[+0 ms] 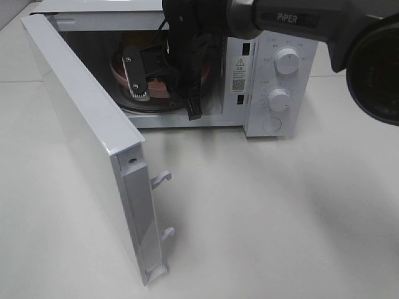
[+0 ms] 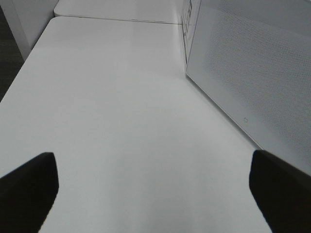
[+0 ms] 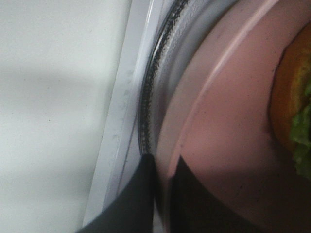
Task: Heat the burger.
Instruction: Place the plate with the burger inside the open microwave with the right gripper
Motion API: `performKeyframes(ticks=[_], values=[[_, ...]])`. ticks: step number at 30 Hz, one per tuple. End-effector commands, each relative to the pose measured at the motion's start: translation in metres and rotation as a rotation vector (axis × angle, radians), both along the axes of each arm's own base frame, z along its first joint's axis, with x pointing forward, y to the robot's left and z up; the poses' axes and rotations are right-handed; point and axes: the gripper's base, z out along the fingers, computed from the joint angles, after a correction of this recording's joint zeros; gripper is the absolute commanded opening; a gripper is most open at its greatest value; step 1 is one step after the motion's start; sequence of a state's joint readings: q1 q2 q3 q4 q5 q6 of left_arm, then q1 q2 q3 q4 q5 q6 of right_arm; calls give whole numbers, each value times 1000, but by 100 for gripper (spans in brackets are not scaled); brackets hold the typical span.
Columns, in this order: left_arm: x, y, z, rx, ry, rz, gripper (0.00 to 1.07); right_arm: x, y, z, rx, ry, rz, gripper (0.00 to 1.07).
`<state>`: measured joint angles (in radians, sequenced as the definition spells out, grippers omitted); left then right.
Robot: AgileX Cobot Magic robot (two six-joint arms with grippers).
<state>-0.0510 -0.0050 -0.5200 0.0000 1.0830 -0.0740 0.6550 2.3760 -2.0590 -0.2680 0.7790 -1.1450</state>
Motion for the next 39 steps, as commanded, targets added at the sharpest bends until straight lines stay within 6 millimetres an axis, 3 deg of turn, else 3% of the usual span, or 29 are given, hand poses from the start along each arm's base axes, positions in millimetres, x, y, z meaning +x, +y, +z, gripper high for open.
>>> performKeyframes(ticks=[1,17,23,39], values=[[0,0,0,4,-13,-1,102,7,4,16,71,-90,11,0],[0,0,0,4,-13,-1,102,7,8,17,91,-99,44,0],[0,0,0,4,-13,-1,102,6,15,6,88,-80,49,0],[0,0,0,4,-13,-1,102,7,16,2,96,-60,30,0]])
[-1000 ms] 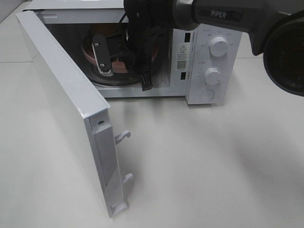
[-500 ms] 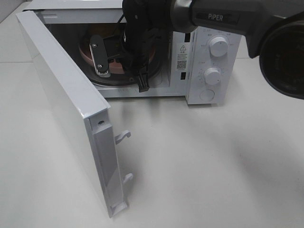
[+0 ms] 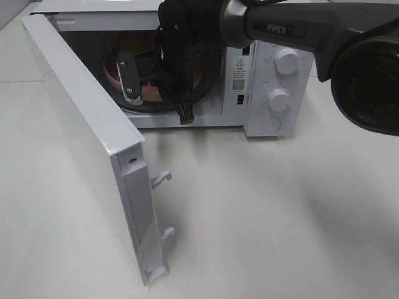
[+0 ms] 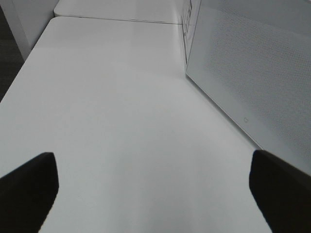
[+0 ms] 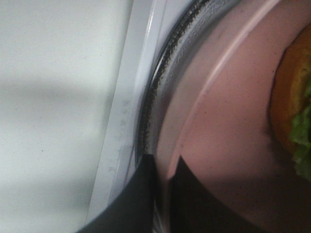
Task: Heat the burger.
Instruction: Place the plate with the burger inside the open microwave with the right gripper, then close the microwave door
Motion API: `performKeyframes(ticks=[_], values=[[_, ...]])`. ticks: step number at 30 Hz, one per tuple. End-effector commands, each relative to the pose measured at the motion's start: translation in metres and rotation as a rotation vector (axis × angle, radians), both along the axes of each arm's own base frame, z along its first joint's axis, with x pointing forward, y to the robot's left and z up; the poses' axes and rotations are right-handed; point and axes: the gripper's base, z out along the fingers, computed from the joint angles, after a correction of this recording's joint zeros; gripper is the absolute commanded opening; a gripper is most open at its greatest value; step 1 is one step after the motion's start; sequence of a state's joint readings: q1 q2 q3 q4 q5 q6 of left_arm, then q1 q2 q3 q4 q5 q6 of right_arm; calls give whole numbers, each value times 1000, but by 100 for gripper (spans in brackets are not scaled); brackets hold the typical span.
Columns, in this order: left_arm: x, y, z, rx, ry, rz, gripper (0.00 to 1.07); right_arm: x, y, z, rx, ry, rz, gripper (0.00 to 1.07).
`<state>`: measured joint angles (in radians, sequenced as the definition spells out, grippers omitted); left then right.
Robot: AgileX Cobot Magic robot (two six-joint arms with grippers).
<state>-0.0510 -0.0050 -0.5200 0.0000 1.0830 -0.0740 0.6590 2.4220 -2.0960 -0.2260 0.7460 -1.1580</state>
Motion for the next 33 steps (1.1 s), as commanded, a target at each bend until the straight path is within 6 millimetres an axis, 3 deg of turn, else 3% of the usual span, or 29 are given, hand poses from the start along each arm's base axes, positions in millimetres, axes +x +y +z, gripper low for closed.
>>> performKeyframes(ticks=[1,11,19,25,26,27,28,33], values=[[0,0,0,4,-13,-1,102,3,6,15,55,-67,15,0],[0,0,0,4,-13,-1,102,3,6,15,87,-52,-29,1],[0,0,0,4,-13,-1,102,2,7,14,89,-47,-28,9],[0,0,0,4,-13,-1,102,2,7,14,89,-45,-29,27],[0,0,0,4,-13,-1,102,2,7,14,96,-39,-31,37],[0,0,0,4,-13,-1,102,2,7,14,96,-39,-31,37],[0,0,0,4,-13,-1,102,2,7,14,96,-39,-31,47],[0,0,0,4,-13,-1,102,1,7,17,99,-38,-33,62]])
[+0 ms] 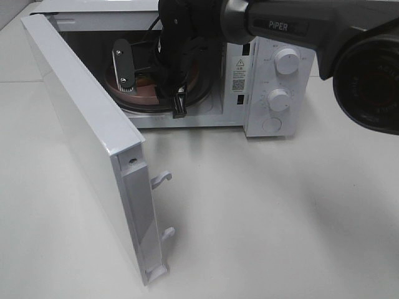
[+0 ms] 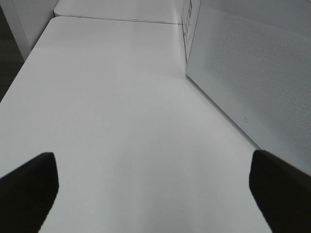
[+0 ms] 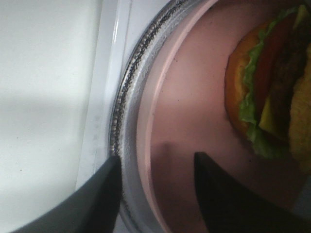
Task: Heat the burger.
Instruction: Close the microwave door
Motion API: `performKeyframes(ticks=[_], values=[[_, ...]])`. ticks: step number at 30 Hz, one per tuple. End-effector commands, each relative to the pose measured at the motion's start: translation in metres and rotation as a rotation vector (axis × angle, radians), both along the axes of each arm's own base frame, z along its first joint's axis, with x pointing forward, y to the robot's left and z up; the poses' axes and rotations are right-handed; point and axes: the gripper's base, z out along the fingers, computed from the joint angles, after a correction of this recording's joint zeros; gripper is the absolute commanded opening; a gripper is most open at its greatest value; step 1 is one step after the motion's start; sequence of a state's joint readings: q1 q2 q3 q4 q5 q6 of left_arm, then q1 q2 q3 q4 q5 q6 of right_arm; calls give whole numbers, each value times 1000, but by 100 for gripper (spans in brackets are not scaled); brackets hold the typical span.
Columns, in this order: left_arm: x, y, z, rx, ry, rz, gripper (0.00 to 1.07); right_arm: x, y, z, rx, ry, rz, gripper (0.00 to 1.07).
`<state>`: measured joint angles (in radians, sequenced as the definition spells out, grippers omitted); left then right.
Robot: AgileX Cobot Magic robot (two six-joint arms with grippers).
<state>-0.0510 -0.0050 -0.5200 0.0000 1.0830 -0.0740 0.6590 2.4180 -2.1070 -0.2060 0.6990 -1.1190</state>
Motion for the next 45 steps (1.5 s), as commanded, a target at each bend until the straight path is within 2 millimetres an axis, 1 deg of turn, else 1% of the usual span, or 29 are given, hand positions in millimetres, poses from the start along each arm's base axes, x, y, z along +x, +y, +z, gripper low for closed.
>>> performKeyframes(ticks=[1,2,3,4,6,18,30,34,36,45], values=[[0,0,0,4,-13,-1,102,-2,2,12,33,-9,-10,67],[0,0,0,4,-13,-1,102,-2,2,12,33,-9,-10,67],[0,0,0,4,-13,-1,102,-3,2,14,41,1,-16,73],[0,0,0,4,-13,-1,102,-3,2,14,41,1,-16,73],[0,0,0,4,-13,-1,102,-4,2,13,39,18,-21,76],[0,0,0,4,-13,-1,102,-6,2,19,55,21,-39,76],[0,0,0,4,-13,-1,102,-12,-2,15,18,105,-65,76],[0,0,0,4,-13,-1,102,-14,-2,16,23,118,-74,76],[0,0,0,4,-13,-1,102,-15,-2,20,32,128,-80,76],[0,0,0,4,-13,-1,102,-19,-3,19,14,167,-96,76]])
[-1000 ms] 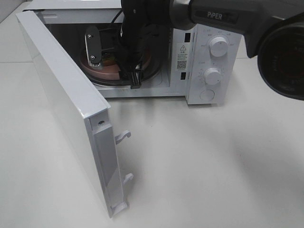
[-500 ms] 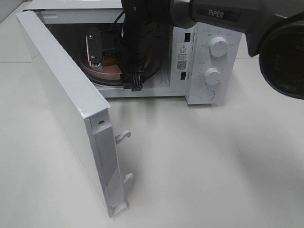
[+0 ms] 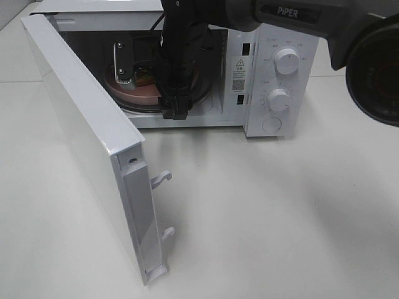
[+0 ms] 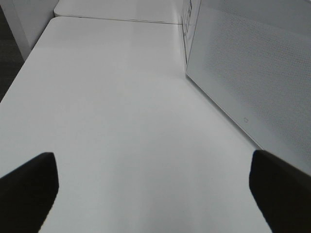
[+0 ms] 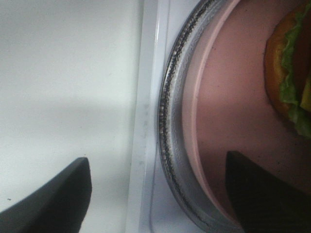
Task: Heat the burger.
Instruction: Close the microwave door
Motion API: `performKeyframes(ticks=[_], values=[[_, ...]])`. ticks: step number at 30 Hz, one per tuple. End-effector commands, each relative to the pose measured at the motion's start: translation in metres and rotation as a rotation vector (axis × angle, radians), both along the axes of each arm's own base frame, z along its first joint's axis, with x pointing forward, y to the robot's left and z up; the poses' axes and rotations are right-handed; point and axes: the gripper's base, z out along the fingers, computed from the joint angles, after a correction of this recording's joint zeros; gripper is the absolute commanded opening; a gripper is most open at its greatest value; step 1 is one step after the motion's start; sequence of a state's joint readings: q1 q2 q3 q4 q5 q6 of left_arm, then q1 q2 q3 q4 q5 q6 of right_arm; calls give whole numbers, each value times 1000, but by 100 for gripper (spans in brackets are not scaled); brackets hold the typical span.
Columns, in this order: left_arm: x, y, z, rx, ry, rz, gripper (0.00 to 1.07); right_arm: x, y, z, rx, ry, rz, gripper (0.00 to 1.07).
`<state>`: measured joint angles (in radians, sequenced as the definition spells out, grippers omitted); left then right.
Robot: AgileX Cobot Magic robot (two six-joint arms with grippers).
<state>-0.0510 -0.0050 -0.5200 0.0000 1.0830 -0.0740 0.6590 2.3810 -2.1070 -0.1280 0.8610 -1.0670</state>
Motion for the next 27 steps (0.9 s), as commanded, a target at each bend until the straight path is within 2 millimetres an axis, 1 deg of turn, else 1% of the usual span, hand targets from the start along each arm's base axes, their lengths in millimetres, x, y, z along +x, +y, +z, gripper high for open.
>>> performKeyframes(ticks=[1,5,12,16,17,18,19,21,22,27], values=[[0,0,0,4,-13,-1,102,-6,2,8,4,29,-14,76],[0,0,0,4,-13,-1,102,-9,4,7,-6,47,-14,76],[0,0,0,4,-13,-1,102,-12,4,11,-5,59,-25,76],[0,0,0,4,-13,-1,102,-20,-3,16,-18,68,-23,76],[0,0,0,4,-13,-1,102,-25,-7,16,-20,71,-21,76],[0,0,0,4,-13,-1,102,-25,-7,16,-20,71,-21,76],[0,0,0,4,-13,-1,102,-30,-11,14,-27,84,-21,76],[0,0,0,4,-13,-1,102,-33,-13,15,-30,89,-21,76],[0,0,0,4,-13,-1,102,-38,-17,17,-31,97,-21,76],[0,0,0,4,-13,-1,102,-46,-23,18,-40,114,-31,76]])
